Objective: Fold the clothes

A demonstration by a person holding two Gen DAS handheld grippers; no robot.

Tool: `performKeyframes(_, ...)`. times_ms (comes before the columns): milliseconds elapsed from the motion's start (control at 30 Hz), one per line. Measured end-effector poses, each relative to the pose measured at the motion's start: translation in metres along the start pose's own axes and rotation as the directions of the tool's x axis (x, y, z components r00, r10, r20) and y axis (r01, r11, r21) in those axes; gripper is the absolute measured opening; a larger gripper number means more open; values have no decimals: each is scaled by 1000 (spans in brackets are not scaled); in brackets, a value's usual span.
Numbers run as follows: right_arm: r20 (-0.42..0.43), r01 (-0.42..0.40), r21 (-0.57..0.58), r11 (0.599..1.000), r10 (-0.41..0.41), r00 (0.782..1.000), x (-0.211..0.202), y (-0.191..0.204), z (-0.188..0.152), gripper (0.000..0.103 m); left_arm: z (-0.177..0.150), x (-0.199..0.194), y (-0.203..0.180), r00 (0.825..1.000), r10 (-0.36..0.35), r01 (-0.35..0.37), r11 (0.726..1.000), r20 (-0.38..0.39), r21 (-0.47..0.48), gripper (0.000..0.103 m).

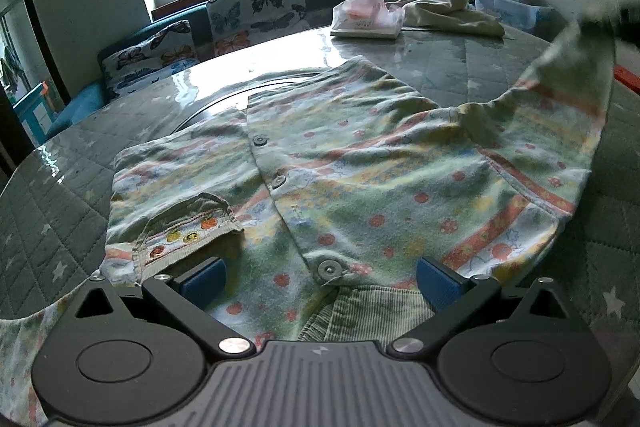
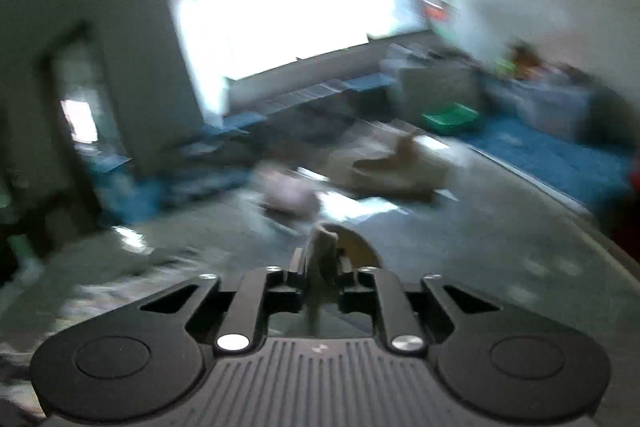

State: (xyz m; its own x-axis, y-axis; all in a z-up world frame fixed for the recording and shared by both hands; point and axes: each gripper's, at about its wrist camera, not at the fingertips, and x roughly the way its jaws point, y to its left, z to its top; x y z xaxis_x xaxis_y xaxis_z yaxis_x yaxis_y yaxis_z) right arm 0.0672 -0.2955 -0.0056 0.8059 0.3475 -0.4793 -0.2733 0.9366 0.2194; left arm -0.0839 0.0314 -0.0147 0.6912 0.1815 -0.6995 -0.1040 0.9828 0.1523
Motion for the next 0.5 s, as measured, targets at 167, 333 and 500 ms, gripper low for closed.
performKeyframes(167,-70,223,30,974,-220,973,3,-26,-14,45,0,1,2,1000,-9,9,1000,-3,-8,103)
performKeyframes(333,-40,124,71,990,-122,992,7,-22,1,73,0,2,2,1000,-10,10,1000,-5,-13,103)
performKeyframes(500,-103,46,83,996,-37,994,44,-18,21,70,0,1,1,1000,-4,4,1000,-5,-15,103)
